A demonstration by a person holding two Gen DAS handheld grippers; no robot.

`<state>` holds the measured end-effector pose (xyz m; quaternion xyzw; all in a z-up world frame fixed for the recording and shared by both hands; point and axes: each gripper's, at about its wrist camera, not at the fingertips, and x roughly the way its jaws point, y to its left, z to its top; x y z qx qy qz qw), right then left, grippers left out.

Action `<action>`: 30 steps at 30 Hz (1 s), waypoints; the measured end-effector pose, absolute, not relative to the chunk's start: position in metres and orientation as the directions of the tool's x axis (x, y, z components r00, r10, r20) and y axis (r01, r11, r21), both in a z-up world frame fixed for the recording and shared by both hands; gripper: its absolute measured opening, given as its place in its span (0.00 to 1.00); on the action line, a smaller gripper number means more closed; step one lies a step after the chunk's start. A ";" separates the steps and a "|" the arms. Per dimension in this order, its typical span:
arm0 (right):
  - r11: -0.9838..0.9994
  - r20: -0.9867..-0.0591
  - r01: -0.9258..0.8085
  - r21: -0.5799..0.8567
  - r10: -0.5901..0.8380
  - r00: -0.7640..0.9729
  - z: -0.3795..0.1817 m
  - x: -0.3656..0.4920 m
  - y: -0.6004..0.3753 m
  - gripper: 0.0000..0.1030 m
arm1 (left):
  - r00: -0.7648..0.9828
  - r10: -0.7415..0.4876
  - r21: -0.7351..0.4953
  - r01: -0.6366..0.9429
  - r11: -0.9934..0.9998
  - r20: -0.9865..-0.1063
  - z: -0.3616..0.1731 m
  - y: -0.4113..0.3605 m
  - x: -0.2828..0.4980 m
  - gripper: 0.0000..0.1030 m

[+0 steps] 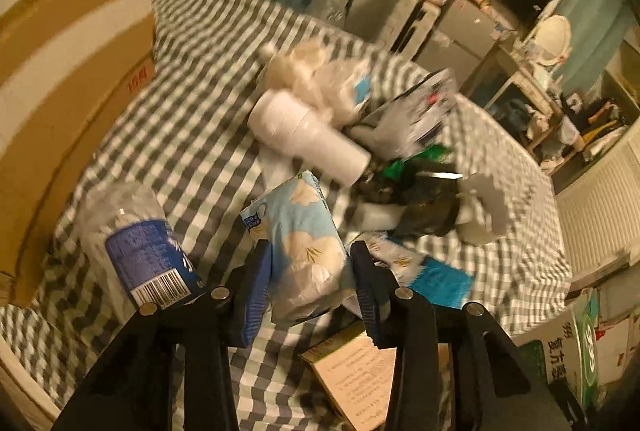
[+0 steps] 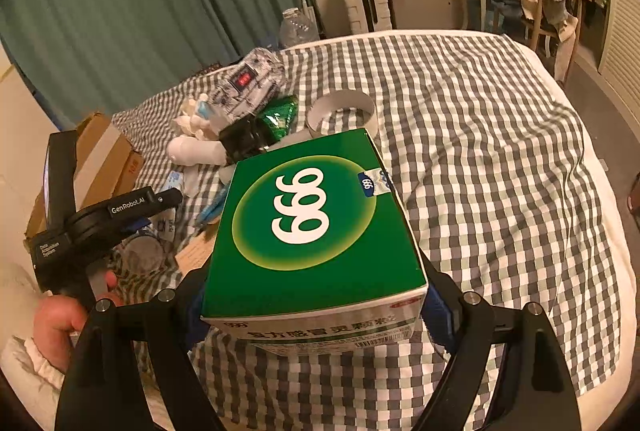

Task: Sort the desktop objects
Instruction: 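Carry both items to the cardboard box and open both tools to drop them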

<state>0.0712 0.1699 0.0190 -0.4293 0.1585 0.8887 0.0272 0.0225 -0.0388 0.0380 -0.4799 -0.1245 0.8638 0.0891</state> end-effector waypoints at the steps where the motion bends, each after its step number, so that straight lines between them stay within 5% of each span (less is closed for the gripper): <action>1: -0.949 -0.767 -0.182 0.258 -0.087 -0.635 0.023 0.072 0.169 0.81 | -0.533 0.277 -0.303 -0.041 -0.952 -0.799 0.045 -0.040 0.025 0.39; 10: -0.946 -0.673 0.022 0.322 -0.245 -0.698 0.108 0.042 0.120 0.81 | -0.791 0.229 -0.276 -0.080 -0.958 -0.567 0.184 -0.100 0.056 0.40; 16: -0.872 -0.607 0.262 0.413 -0.479 -0.634 0.164 -0.029 0.022 0.82 | -0.805 -0.009 -0.178 0.142 -0.974 -0.593 0.202 -0.186 0.052 0.40; 23: -0.794 -0.610 0.380 0.475 -0.608 -0.509 0.173 -0.109 -0.104 0.83 | -0.760 -0.104 -0.188 0.287 -0.939 -0.641 0.162 -0.257 0.036 0.41; 25: -0.788 -0.613 0.365 0.497 -0.616 -0.494 0.171 -0.126 -0.129 0.84 | -0.757 -0.120 -0.166 0.291 -0.942 -0.642 0.157 -0.261 0.031 0.46; 27: -0.776 -0.627 0.333 0.535 -0.629 -0.460 0.165 -0.140 -0.138 0.95 | -0.754 -0.151 -0.139 0.307 -0.942 -0.640 0.153 -0.263 0.029 0.79; 29: -0.766 -0.619 0.291 0.573 -0.637 -0.459 0.165 -0.154 -0.140 0.96 | -0.754 -0.195 -0.116 0.338 -0.934 -0.627 0.148 -0.265 0.031 0.97; 30: -0.760 -0.605 0.282 0.586 -0.641 -0.472 0.167 -0.157 -0.136 0.96 | -0.762 -0.197 -0.117 0.336 -0.935 -0.616 0.149 -0.267 0.037 0.98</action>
